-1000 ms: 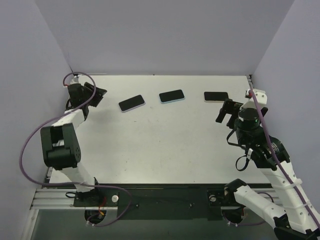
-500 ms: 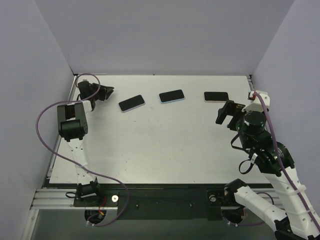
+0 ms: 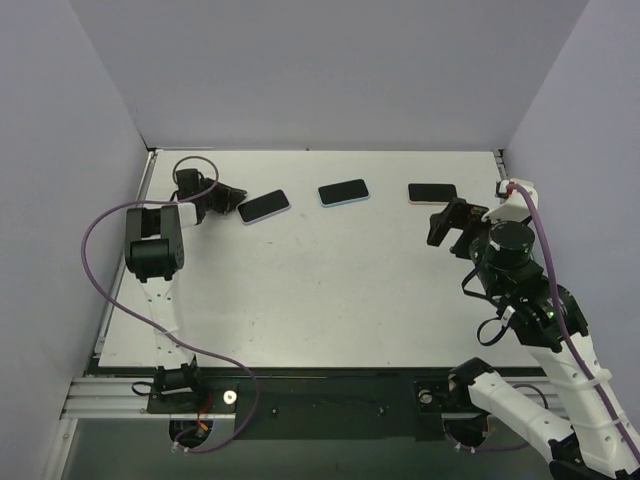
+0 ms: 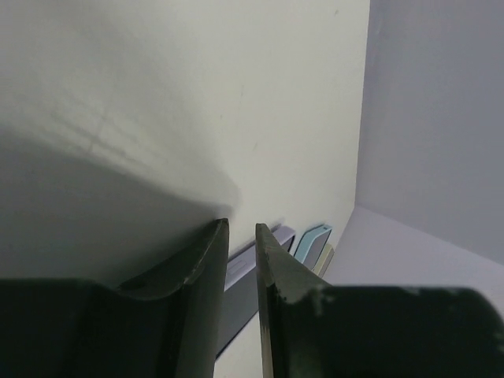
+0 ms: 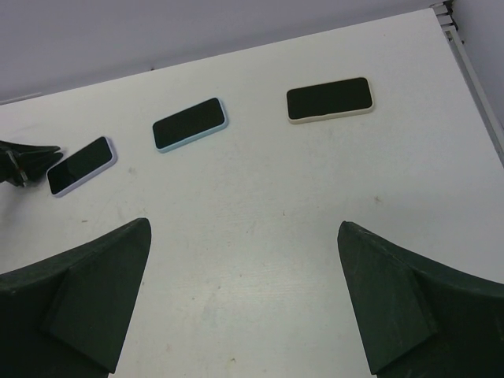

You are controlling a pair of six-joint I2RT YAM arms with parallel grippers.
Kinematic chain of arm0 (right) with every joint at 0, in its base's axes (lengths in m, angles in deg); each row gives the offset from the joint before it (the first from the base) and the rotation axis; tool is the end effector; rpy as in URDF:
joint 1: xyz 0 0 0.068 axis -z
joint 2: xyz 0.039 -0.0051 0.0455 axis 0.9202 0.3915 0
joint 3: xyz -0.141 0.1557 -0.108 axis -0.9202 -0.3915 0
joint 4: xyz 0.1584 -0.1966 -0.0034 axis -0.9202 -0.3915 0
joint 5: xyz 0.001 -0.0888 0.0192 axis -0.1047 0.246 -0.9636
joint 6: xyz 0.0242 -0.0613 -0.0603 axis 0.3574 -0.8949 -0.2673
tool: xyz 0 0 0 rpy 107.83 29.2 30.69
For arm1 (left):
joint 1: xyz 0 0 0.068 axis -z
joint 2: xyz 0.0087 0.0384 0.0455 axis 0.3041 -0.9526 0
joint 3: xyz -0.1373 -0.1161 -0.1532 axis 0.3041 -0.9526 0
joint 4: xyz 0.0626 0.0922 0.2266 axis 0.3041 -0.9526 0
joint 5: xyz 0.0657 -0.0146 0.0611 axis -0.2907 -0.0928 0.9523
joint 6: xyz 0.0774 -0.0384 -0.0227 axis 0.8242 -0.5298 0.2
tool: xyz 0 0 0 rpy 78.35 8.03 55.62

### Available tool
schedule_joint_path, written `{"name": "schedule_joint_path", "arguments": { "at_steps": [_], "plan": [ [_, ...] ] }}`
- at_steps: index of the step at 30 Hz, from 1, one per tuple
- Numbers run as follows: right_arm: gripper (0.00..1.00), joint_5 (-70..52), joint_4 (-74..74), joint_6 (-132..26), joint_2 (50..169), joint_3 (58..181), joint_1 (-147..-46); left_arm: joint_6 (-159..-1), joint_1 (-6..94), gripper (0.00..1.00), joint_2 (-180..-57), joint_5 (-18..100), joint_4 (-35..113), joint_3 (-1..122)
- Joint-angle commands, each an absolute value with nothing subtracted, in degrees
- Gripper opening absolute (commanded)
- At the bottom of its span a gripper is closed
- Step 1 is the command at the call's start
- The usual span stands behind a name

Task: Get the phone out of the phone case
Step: Pick up the phone at the center of the board.

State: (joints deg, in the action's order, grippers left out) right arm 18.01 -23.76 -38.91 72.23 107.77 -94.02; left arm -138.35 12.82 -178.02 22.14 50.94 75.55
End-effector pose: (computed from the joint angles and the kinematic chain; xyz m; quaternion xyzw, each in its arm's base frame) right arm 0.1945 0.0699 0.3982 0.0761 0.7245 0.1633 0.6653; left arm 0.5047 0.0070 0.0571 -0.4354 0.7471 -0.4201 0.2753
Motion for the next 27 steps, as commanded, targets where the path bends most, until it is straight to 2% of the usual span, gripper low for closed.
{"name": "schedule_joint_path", "arguments": {
  "at_steps": [1, 2, 4, 6, 8, 9, 11, 17, 27],
  "plan": [
    [1.00, 18.2, -21.6, -38.3, 70.3, 106.8, -94.0, -133.1, 14.0, 0.31, -171.8, 22.8, 43.0, 69.5],
    [1.00, 18.4, -21.6, -38.3, 70.0, 106.8, -94.0, -132.3, 14.2, 0.32, -170.8, 22.8, 42.0, 68.5],
    [1.00, 18.6, -21.5, -38.2, 69.2, 106.3, -94.0, -130.3, 14.8, 0.39, -168.6, 22.0, 40.8, 66.1],
    [1.00, 19.0, -21.6, -38.3, 68.4, 106.1, -94.0, -128.2, 15.2, 0.49, -166.2, 21.1, 40.6, 63.8],
    [1.00, 19.2, -21.6, -38.2, 67.7, 105.4, -93.9, -125.3, 15.9, 0.64, -164.0, 21.1, 39.2, 62.5],
    [1.00, 19.1, -21.6, -38.2, 67.3, 105.3, -94.0, -122.6, 16.6, 0.80, -162.8, 21.7, 37.5, 62.7],
    [1.00, 19.2, -21.6, -38.2, 67.2, 105.0, -93.9, -118.2, 17.3, 0.91, -161.5, 23.0, 33.0, 64.2],
    [1.00, 18.6, -22.2, -38.0, 65.9, 105.1, -93.9, -101.4, 25.7, 0.93, -166.7, 34.9, 9.9, 81.4],
    [1.00, 19.2, -21.9, -37.8, 64.8, 104.7, -93.9, -89.4, 30.5, 0.95, -174.4, 46.1, -5.6, 97.2]
  ]
}}
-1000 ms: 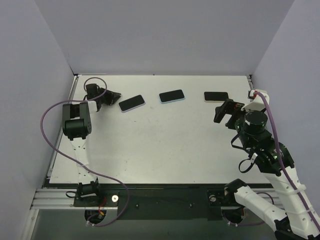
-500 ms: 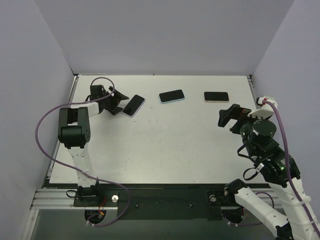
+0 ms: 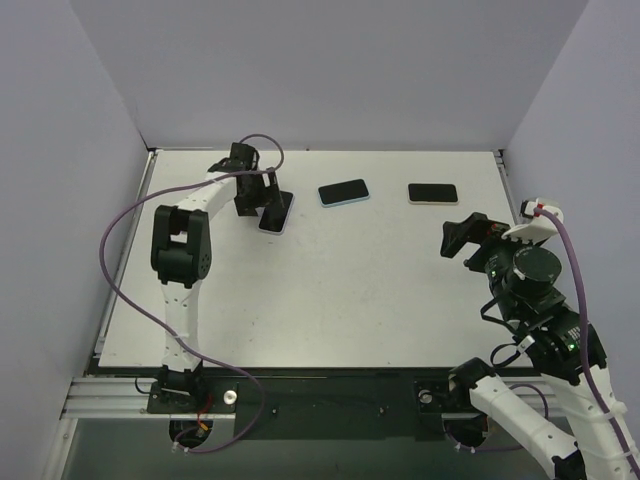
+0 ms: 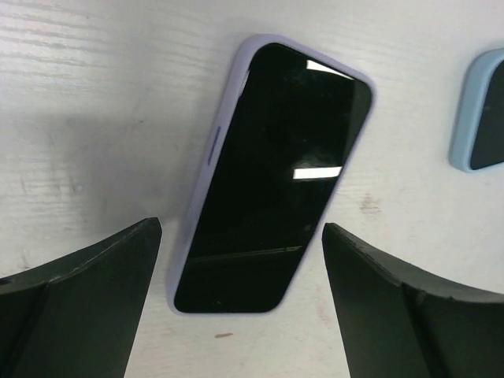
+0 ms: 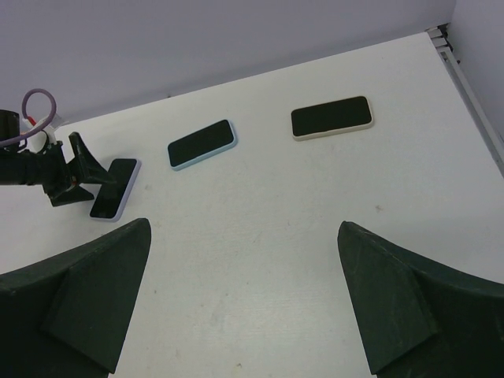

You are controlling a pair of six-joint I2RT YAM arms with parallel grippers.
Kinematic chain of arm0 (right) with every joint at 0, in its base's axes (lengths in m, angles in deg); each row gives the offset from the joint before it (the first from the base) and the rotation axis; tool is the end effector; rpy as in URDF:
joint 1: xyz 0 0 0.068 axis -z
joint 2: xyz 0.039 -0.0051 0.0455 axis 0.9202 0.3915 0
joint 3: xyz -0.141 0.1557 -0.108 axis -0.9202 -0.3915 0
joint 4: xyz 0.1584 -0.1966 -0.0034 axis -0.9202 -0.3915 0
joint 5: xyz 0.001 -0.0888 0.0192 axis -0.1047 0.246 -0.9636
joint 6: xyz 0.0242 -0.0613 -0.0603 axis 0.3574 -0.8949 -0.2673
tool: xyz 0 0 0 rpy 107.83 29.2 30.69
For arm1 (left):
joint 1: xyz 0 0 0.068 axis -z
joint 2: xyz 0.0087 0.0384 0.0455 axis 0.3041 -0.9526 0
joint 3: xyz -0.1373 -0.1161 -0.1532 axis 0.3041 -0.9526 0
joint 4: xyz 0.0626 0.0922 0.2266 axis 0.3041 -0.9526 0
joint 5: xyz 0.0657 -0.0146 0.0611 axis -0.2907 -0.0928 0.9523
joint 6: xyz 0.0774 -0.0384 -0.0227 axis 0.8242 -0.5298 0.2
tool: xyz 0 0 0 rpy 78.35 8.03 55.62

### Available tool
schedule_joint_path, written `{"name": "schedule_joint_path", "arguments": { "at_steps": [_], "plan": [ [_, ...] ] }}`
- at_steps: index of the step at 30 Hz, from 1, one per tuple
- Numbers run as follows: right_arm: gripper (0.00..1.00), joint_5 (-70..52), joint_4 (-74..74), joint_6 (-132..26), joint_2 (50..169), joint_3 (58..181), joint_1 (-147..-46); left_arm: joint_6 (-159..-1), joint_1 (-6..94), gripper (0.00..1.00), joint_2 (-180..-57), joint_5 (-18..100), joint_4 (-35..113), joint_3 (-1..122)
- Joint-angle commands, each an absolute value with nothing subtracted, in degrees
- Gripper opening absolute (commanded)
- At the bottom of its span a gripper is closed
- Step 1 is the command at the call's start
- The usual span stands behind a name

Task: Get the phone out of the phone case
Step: Pick up the phone at the center of the board.

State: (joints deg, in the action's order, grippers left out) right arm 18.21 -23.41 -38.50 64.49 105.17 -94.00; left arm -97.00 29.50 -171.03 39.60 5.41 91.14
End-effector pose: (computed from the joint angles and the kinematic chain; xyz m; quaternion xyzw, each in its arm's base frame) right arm 0.1656 0.0548 0.4064 0.0874 0.6913 0.1833 0.6935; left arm 0.4694 -0.1114 0.1166 -0.1178 0.9478 -0.1731 0.2403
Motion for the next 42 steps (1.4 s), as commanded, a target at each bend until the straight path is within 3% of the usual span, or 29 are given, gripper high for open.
{"name": "schedule_joint_path", "arguments": {
  "at_steps": [1, 13, 21, 25, 29, 33, 34, 37, 38, 42],
  "plan": [
    [1.00, 19.2, -21.9, -37.7, 65.1, 104.6, -93.9, -88.7, 31.1, 0.95, -174.7, 45.5, -5.6, 97.5],
    [1.00, 18.5, -21.7, -37.6, 64.9, 104.1, -93.9, -84.3, 33.6, 0.96, -176.4, 42.4, -6.1, 98.4],
    [1.00, 18.5, -21.7, -37.5, 64.5, 104.0, -93.8, -81.9, 37.4, 0.96, -182.4, 53.4, -15.5, 106.6],
    [1.00, 18.5, -21.7, -37.5, 64.3, 103.9, -93.9, -82.4, 37.8, 0.91, -185.4, 55.3, -19.1, 109.9],
    [1.00, 18.5, -21.7, -37.4, 64.0, 103.7, -93.9, -81.8, 38.7, 0.81, -186.5, 58.9, -21.1, 112.1],
    [1.00, 18.5, -21.7, -37.3, 64.1, 103.7, -93.9, -81.6, 39.6, 0.46, -185.2, 58.8, -21.0, 109.8],
    [1.00, 18.5, -21.7, -37.1, 64.2, 103.8, -93.8, -82.0, 39.8, 0.42, -184.1, 58.2, -21.0, 107.9],
    [1.00, 18.5, -21.6, -36.9, 64.5, 103.1, -93.9, -83.8, 40.6, 0.04, -181.0, 56.2, -20.5, 102.2],
    [1.00, 18.5, -21.2, -36.6, 64.8, 102.7, -93.9, -84.4, 40.9, 0.00, -178.4, 56.3, -19.8, 101.0],
    [1.00, 19.2, -21.5, -33.5, 67.7, 101.9, -93.8, -88.9, 41.2, 0.00, -168.1, 55.4, -16.5, 90.9]
  ]
}}
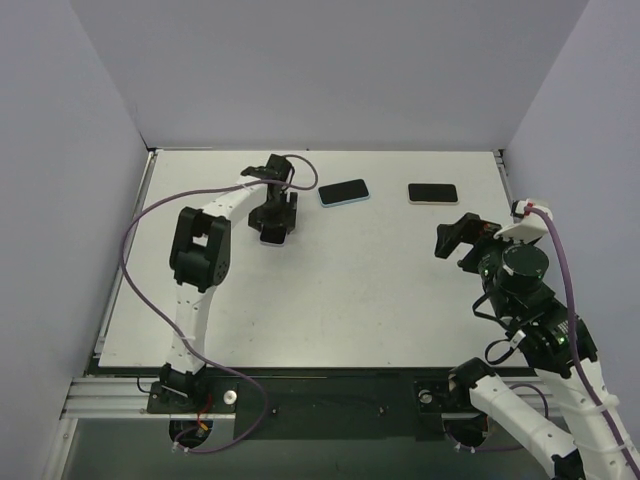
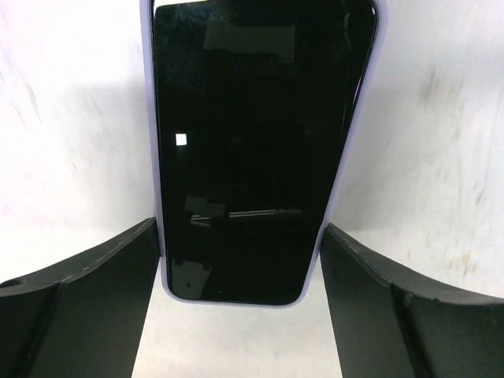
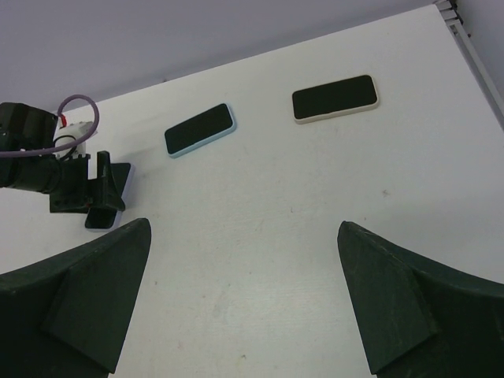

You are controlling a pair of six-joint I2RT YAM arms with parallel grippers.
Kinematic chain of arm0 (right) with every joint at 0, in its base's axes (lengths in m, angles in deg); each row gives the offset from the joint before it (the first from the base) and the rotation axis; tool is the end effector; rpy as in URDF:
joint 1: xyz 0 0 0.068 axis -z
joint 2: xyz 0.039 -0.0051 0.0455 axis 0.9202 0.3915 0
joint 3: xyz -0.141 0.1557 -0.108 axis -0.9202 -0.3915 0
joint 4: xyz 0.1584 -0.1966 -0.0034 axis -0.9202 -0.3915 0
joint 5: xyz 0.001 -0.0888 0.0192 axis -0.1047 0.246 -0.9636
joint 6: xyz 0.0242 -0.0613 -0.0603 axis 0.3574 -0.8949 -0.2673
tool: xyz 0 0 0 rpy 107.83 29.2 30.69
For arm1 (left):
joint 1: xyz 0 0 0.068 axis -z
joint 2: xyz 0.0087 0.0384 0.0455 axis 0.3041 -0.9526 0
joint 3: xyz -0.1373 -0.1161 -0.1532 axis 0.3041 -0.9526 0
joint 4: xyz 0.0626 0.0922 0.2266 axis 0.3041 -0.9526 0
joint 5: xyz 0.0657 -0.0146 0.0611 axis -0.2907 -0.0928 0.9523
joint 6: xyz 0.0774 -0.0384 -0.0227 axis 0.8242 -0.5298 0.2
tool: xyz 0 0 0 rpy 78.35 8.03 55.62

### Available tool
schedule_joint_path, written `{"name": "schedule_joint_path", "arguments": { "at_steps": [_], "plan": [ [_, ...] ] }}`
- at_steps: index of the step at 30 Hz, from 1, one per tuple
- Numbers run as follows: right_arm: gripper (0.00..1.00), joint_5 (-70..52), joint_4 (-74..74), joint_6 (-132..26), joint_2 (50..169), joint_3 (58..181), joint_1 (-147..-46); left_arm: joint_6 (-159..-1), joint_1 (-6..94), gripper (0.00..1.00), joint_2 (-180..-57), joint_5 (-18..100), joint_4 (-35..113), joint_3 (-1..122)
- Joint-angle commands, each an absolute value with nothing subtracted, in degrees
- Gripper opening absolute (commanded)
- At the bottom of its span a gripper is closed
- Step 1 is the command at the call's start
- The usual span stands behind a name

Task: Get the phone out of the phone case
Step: Pick up the phone at the center of the board.

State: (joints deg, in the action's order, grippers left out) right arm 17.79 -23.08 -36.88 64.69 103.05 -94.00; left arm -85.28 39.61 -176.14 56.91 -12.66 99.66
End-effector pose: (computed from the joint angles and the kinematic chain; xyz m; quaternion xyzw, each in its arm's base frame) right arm 0.1715 0.0585 0.3942 0.0921 0.7024 0.1886 0.6801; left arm 0.4354 -0.1634 0.1004 0.0304 0.9841 0.0098 0.1747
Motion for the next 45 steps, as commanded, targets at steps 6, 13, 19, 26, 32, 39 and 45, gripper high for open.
{"name": "schedule_joint_path", "arguments": {
  "at_steps": [6, 13, 19, 26, 32, 39, 45],
  "plan": [
    [1.00, 15.9, -22.0, -28.4, 77.4, 103.2, -93.1, -92.4, 41.2, 0.00, -152.4, 49.2, -7.3, 75.1],
    [0.96, 2.0, -16.9, -19.2, 87.8, 100.1, -87.3, -92.6, 41.1, 0.00, -139.0, 39.0, 3.5, 60.9],
    [0.89, -5.9, -13.9, -16.4, 95.7, 99.6, -87.5, -90.5, 41.4, 0.00, -137.5, 37.0, 4.5, 58.1],
    [0.86, -7.1, -11.9, -15.3, 102.5, 101.2, -90.5, -90.8, 43.1, 0.00, -139.5, 36.4, 3.6, 58.5],
    [0.84, -6.1, -11.6, -16.1, 101.9, 102.0, -90.7, -90.4, 50.4, 0.00, -146.1, 51.6, -4.2, 61.6],
    [0.84, -4.7, -12.3, -17.6, 94.4, 100.1, -88.6, -90.2, 53.7, 0.53, -148.6, 57.0, -4.1, 61.3],
    [0.85, -3.2, -13.9, -20.4, 87.4, 97.3, -86.0, -91.4, 54.0, 0.87, -152.8, 57.3, -3.6, 64.4]
  ]
}}
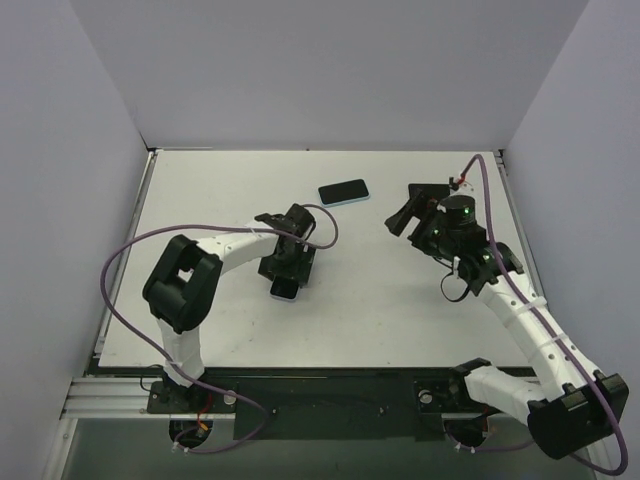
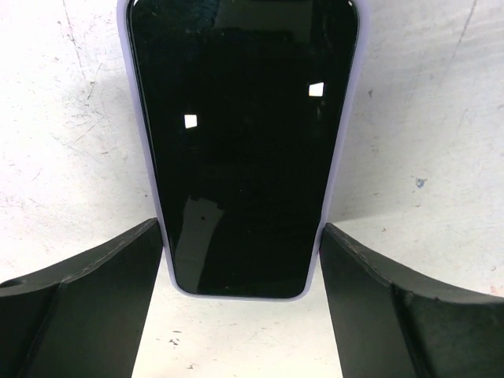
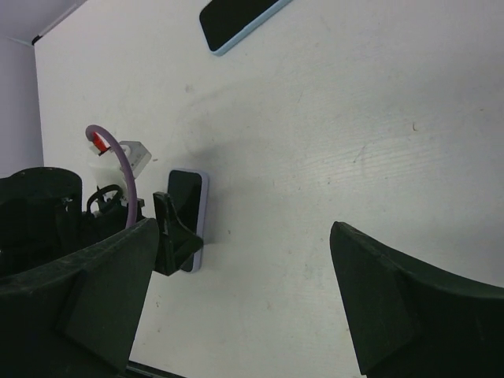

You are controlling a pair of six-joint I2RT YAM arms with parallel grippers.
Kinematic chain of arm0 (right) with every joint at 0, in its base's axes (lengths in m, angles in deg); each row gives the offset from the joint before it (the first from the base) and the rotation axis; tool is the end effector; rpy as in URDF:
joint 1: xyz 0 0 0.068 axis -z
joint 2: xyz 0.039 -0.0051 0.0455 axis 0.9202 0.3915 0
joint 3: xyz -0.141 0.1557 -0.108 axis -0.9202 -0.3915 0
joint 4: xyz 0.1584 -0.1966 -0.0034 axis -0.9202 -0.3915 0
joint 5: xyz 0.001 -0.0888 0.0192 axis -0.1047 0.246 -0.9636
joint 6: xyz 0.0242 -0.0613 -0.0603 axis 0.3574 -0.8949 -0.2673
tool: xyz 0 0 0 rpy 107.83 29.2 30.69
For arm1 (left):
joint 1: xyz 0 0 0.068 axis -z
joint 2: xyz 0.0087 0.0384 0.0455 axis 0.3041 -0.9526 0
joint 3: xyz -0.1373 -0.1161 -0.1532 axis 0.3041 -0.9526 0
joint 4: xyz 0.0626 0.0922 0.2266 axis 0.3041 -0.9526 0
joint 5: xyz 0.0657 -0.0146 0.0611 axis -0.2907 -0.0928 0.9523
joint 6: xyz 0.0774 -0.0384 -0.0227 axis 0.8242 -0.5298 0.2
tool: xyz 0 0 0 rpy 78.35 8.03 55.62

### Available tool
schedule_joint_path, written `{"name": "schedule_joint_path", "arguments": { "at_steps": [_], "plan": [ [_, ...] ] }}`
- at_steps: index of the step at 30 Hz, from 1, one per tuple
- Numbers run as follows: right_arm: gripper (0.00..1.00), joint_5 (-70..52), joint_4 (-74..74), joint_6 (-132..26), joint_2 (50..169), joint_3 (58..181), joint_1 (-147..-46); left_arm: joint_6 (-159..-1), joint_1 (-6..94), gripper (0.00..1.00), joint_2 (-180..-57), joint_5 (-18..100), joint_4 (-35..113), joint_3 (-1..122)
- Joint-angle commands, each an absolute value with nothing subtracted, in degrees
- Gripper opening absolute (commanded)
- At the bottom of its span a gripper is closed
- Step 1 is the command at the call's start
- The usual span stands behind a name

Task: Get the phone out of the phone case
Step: Pick up the phone at the center of the board.

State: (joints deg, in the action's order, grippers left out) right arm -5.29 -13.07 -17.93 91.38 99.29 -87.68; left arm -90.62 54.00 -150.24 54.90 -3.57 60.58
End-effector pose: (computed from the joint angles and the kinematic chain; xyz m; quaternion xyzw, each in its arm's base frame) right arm 0.2799 0.1120 0.2904 0.1319 0.8116 0.3207 0.4702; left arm 0.2898 -0.2028 0.0943 0.1132 0.9842 -0.0179 0.1349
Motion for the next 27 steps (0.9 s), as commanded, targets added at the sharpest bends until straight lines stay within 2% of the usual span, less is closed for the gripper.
{"name": "schedule_joint_path", "arguments": {
  "at_steps": [1, 10, 21, 27],
  "plan": [
    [0.85, -3.1, -14.3, -20.8, 86.7, 96.7, -85.6, -91.3, 54.1, 0.88, -153.9, 57.6, -4.2, 65.1],
    [0.86, -1.9, -15.8, -23.4, 80.2, 93.9, -82.2, -89.4, 54.1, 0.91, -158.9, 57.6, -7.4, 72.8],
    [0.86, -1.6, -16.5, -23.8, 78.6, 93.2, -81.2, -87.4, 53.7, 0.93, -169.1, 60.5, -14.4, 85.6],
    [0.86, -1.4, -16.9, -24.0, 77.9, 93.5, -80.9, -86.6, 54.5, 0.92, -165.0, 60.3, -12.3, 78.2]
  ]
}}
